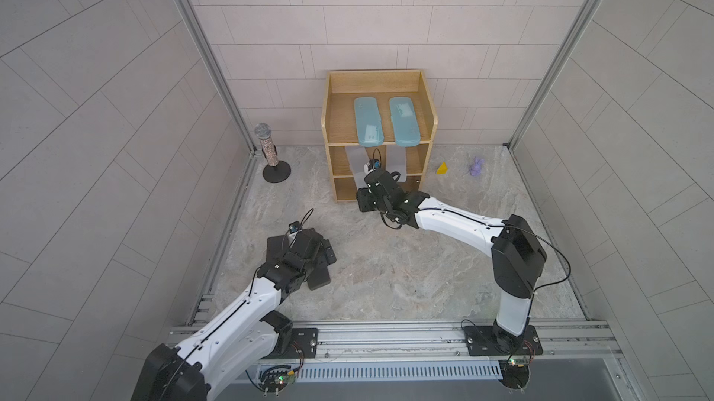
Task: Place the pencil cases on the shelf according to color
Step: Place the pencil case on the shelf, then move the pencil case to the center of the board.
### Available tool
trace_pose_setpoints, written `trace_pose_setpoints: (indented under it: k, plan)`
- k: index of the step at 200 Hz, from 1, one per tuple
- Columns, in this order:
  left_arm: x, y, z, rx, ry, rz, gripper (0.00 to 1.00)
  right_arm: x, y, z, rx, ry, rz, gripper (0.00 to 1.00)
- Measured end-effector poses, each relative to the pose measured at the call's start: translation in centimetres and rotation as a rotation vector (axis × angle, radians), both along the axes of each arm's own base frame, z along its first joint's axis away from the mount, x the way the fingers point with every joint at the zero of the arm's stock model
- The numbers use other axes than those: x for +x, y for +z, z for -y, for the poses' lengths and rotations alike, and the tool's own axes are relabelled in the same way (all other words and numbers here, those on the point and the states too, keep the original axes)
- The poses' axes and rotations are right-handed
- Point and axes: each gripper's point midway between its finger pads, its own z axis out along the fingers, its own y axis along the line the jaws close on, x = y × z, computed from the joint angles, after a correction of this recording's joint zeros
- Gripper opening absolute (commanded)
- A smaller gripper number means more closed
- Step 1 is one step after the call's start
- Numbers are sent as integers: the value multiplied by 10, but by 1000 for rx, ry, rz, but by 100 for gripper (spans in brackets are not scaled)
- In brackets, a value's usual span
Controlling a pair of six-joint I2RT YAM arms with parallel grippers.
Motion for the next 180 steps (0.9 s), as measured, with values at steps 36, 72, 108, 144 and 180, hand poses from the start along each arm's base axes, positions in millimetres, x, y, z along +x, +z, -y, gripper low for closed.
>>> trace_pose_setpoints:
  k: [36, 72, 108, 144, 180]
  plan:
    - [2, -8, -4, 30, 5, -26, 100, 18, 0, -8, 52, 11, 7, 45]
    - [4, -12, -4, 44, -9, -34, 100, 20, 5, -18, 115, 61, 13, 50]
    - [5, -14, -4, 51, -16, -39, 100, -14, -15, 1, 102, 90, -24, 58]
    - [3, -24, -12, 109, 4, -84, 100, -64, -12, 28, 92, 119, -32, 66]
    - [3, -29, -18, 155, 22, -106, 100, -106, -4, 50, 102, 149, -8, 68]
